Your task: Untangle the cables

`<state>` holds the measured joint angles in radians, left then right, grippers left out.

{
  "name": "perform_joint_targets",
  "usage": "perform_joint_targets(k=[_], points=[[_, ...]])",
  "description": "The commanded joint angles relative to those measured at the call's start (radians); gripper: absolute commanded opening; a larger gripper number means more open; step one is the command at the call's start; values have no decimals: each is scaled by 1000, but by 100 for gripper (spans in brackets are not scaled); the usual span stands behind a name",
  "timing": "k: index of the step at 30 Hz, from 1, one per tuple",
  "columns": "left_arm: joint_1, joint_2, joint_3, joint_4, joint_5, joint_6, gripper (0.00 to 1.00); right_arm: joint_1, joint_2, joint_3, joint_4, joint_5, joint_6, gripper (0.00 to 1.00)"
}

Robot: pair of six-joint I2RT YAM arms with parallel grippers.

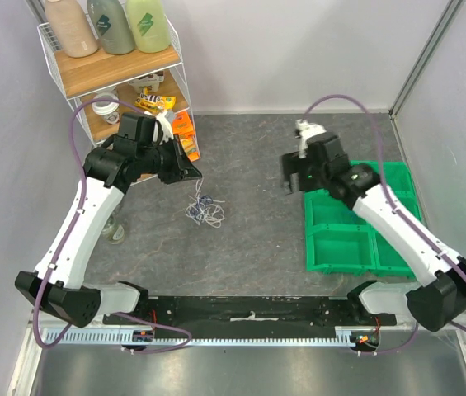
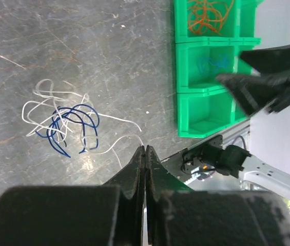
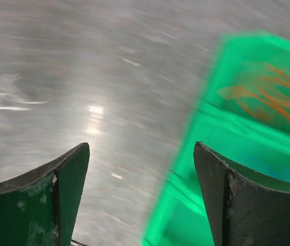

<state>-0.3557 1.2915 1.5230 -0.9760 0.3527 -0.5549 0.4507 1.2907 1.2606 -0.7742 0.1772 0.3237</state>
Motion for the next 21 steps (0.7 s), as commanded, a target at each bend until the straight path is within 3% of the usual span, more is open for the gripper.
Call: perform_joint_targets(k=[1, 4, 6, 11, 15, 21], points=[[-3, 6, 62, -20, 81, -88, 2, 169, -22, -142, 544, -422, 73, 90], [-2, 19, 83, -41, 81, -126, 2, 285, 11, -271, 797, -417, 89, 93], [0, 29, 104, -67, 83, -138, 2, 350, 51, -261, 838, -410, 77, 93], [-2, 42, 166, -105, 78, -149, 2, 407, 113, -187, 865, -386, 129, 91], [0, 54, 270, -128, 36, -135, 2, 417, 75, -162, 918, -432, 121, 92], [-2, 118, 394, -162, 115, -191, 2, 444, 120, -20, 905, -458, 72, 95]])
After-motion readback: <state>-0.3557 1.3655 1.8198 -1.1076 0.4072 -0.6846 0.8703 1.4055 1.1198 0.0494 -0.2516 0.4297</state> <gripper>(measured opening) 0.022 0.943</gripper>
